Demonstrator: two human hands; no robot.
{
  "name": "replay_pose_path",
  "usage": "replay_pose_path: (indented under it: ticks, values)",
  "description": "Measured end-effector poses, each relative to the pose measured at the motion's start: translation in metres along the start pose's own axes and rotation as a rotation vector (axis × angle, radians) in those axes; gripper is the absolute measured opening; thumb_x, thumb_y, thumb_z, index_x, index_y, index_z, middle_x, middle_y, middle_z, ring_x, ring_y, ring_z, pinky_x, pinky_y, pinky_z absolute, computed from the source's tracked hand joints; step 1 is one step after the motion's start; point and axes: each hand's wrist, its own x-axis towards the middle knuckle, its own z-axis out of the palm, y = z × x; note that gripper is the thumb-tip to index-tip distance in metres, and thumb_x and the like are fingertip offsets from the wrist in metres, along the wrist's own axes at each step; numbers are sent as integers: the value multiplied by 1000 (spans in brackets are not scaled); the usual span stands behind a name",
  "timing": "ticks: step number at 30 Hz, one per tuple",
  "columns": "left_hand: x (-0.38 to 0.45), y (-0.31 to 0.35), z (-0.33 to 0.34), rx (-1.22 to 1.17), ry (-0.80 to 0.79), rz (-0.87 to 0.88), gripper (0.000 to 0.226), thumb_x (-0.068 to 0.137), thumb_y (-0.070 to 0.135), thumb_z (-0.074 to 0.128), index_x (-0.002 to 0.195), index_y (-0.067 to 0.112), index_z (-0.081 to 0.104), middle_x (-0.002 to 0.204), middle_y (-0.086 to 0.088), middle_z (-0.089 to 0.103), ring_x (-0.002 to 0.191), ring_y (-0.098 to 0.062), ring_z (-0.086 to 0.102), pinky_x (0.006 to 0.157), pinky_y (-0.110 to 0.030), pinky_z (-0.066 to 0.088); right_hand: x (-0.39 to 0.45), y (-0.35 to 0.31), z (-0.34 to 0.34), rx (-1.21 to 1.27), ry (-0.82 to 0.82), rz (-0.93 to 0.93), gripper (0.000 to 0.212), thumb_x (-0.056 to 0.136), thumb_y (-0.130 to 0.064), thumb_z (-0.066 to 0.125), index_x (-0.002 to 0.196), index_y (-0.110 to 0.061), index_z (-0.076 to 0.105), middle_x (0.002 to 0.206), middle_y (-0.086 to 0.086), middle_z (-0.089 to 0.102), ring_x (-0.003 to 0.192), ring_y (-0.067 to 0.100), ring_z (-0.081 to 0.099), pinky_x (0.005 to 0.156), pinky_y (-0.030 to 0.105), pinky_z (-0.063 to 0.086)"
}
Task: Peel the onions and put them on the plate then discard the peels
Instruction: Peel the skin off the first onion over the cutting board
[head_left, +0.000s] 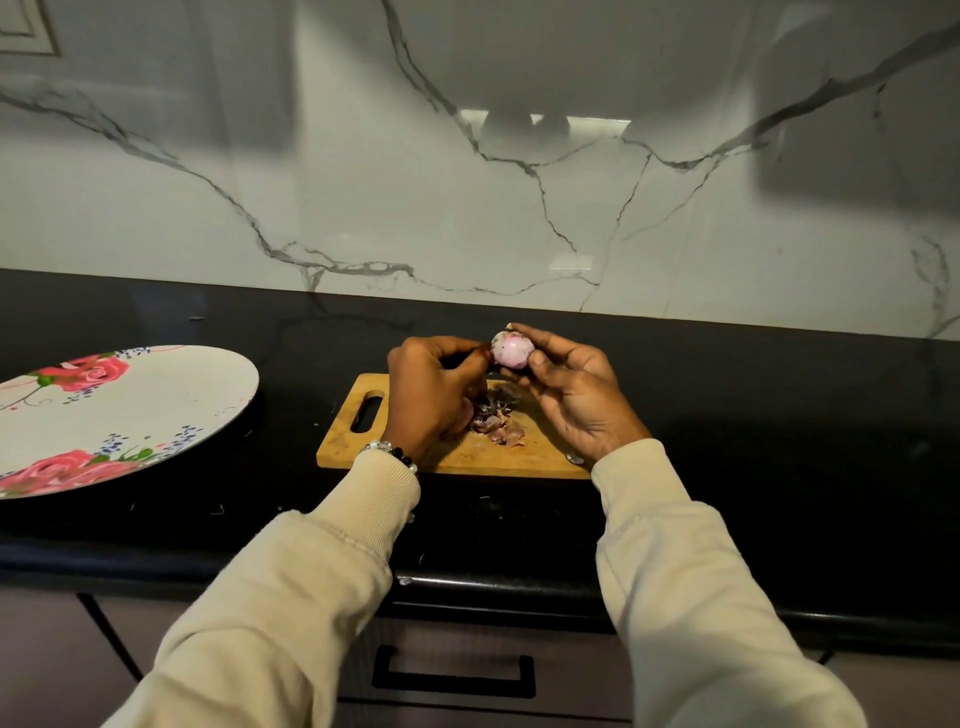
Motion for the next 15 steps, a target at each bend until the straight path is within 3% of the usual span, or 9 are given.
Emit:
replay_pose_path:
  ticks: [5,8,11,15]
  values:
    - [1,-1,0,-25,8,-36,10,89,14,70,94,9,77,73,-4,74,64,-21,71,58,-34,57,2,3,1,1,4,-1,33,96,14,41,121,4,60,111,13,70,104,23,69,88,31,58]
    - [-2,3,0,-103,-38,-93,14,89,14,69,98,7,76,74,-7,73,54,-13,64,49,-24,50,2,3,-1,-22,9,-24,33,96,12,43,123,3,59,106,10,73,98,22,71,93,34,52]
    - [-3,4,1,-56,-33,-54,13,87,14,71,97,7,77,73,-5,74,60,-16,68,53,-24,53,2,4,-1,-34,20,-25,35,96,12,44,128,5,56,108,11,72,99,24,71,92,35,52]
    - [-4,5,2,39,16,-35,6,87,10,71,89,7,76,73,-2,72,57,-7,67,49,-15,50,2,5,2,-91,38,-30,35,96,12,45,127,2,57,112,12,70,106,26,67,92,38,53]
